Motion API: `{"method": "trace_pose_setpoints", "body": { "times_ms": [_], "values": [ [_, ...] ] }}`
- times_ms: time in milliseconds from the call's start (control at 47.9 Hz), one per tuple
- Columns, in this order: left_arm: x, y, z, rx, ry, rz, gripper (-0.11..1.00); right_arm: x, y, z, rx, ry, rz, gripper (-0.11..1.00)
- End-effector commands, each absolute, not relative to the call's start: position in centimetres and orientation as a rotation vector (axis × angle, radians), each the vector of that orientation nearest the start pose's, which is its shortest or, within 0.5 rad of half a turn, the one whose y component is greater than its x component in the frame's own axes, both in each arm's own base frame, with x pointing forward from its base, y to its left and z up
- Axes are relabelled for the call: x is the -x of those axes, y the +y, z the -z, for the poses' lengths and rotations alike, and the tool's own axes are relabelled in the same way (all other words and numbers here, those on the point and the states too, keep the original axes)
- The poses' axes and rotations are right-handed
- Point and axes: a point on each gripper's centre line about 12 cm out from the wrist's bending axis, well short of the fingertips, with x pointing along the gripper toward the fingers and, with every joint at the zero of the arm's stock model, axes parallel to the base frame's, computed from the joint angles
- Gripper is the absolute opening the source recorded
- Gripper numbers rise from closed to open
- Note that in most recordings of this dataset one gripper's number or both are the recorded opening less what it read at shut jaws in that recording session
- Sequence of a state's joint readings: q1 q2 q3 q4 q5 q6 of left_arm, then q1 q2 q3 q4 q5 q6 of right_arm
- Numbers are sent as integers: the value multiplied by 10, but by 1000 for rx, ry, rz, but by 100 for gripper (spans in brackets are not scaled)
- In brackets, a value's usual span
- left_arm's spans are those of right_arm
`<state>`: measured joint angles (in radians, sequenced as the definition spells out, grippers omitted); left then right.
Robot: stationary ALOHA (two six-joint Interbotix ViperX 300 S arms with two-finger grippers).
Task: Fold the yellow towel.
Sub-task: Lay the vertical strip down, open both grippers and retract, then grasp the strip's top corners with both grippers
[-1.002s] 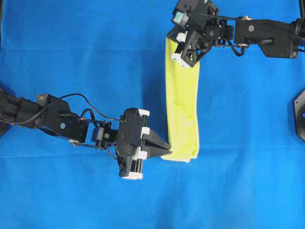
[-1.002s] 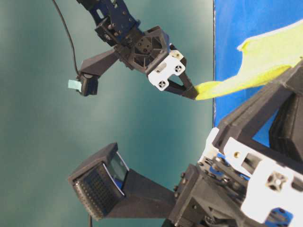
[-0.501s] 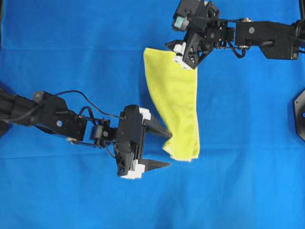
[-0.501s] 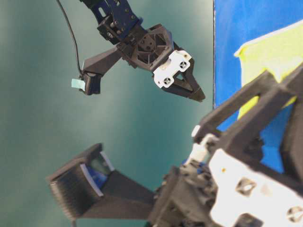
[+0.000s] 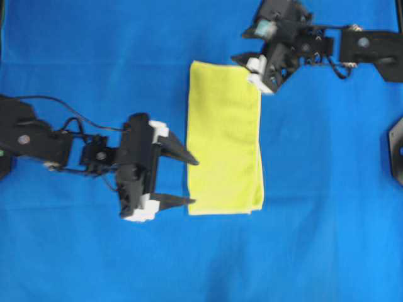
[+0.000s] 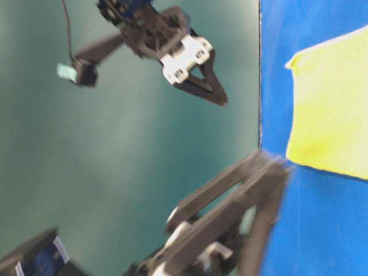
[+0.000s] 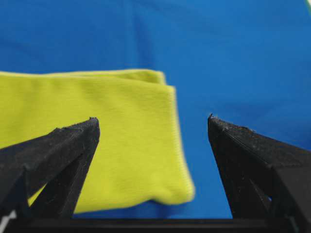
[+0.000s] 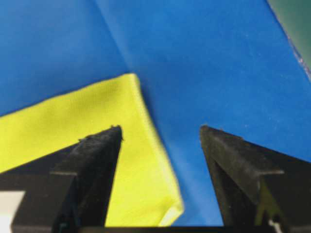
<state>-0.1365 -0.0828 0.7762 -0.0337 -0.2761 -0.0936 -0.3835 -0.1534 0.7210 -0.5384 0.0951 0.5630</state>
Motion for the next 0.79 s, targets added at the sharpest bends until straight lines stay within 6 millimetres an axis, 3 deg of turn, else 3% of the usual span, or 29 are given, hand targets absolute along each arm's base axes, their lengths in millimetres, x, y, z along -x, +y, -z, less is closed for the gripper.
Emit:
{"method": "trace_pose_setpoints", "body": {
  "times_ms": [0,313,501,773],
  "values": [
    [-360,-32,-214,104,353,60,88,-323,-128,-223,-137,541,393,65],
    [-320,21,-218,109,251,-85,88,-275,-93,-238,-141,339,287,65],
    [-314,27,-213,97,247,-105,88,-257,-81,-230,-144,290,243,65],
    [-316,27,-213,97,250,-105,88,-256,-80,-231,-142,279,237,65]
  ]
}}
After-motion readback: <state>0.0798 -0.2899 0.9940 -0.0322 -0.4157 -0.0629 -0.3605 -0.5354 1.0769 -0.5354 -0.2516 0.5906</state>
